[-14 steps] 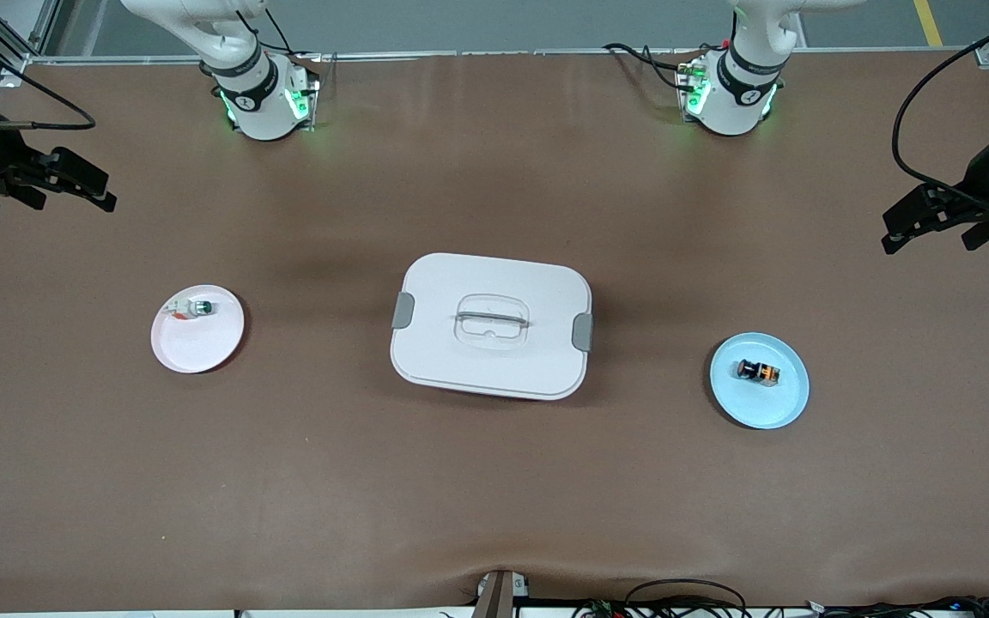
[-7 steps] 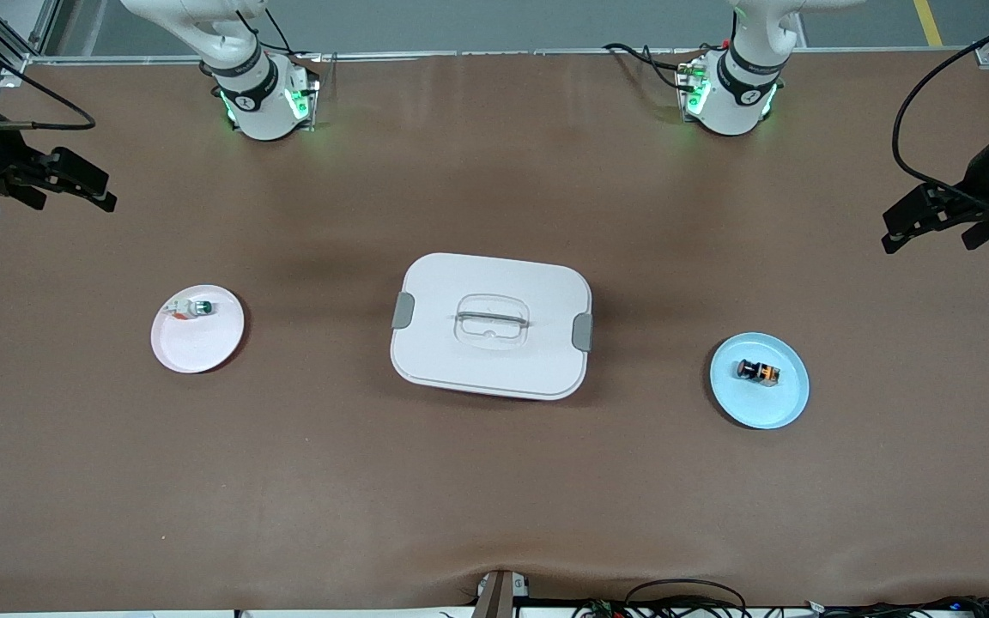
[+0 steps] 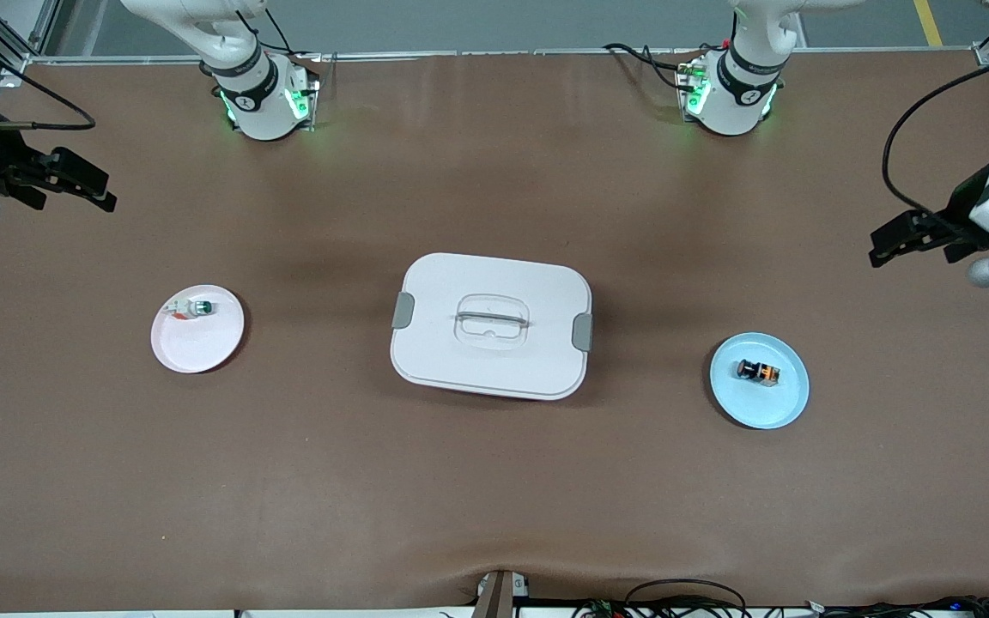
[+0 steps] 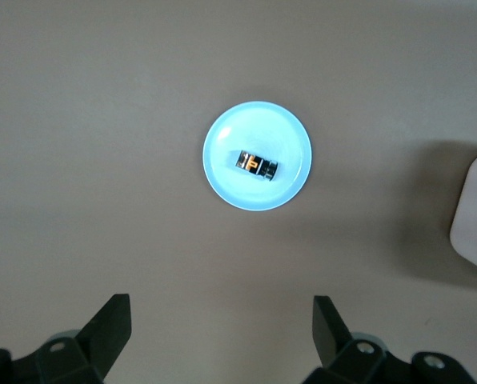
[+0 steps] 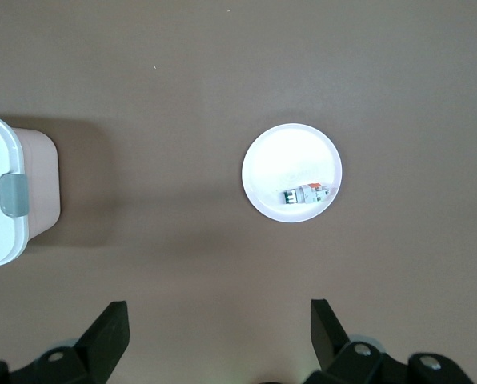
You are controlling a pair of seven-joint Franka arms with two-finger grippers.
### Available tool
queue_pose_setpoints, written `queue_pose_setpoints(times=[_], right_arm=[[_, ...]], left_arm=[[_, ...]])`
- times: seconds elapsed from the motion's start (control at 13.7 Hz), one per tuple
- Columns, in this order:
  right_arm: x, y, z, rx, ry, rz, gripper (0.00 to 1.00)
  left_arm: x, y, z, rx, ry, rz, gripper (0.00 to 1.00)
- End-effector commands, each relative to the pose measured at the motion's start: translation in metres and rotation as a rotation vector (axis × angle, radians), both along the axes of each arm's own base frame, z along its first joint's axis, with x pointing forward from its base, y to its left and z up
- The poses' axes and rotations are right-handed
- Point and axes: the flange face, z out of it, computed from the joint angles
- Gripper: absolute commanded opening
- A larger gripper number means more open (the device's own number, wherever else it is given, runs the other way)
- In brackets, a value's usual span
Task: Transfer orange switch to right arm and place
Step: 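Reach the left gripper down to the orange switch on the blue plate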
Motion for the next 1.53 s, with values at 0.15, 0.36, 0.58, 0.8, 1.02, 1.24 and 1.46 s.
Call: queue_pose_setpoints(times=[0.15,0.36,0.58,0.8,1.02,1.24,1.46], right_arm=[[-0.003,-0.004,0.000,-0.004,-0.002,-0.002,1.00],[-0.003,-0.004,0.001,-0.004,-0.002,-0.002,1.00],[-0.003,-0.003,0.001,-0.004,-0.002,0.000,1.00],[-0.003,-0.003,0.000,-0.004,0.000,0.000,1.00],[-0.003,-0.003,0.001,-0.004,-0.005,-0.001,1.00],[-0.003,-0.004,0.001,-0.004,-0.003,-0.002,1.00],[-0.002,-0.004,0.000,-0.004,-0.005,-0.002,1.00]], left_arm=[[0.029,-0.007,-0.042,-0.022,0.019,-0.028,1.00],[0.047,-0.006,-0.081,-0.024,0.038,-0.075,1.00],[0.061,-0.007,-0.119,-0.030,0.056,-0.138,1.00],[0.070,-0.009,-0.164,-0.035,0.071,-0.189,1.00],[0.074,-0.012,-0.190,-0.038,0.085,-0.232,1.00],[0.082,-0.021,-0.229,-0.038,0.091,-0.261,1.00],[0.085,-0.028,-0.256,-0.034,0.105,-0.274,1.00]])
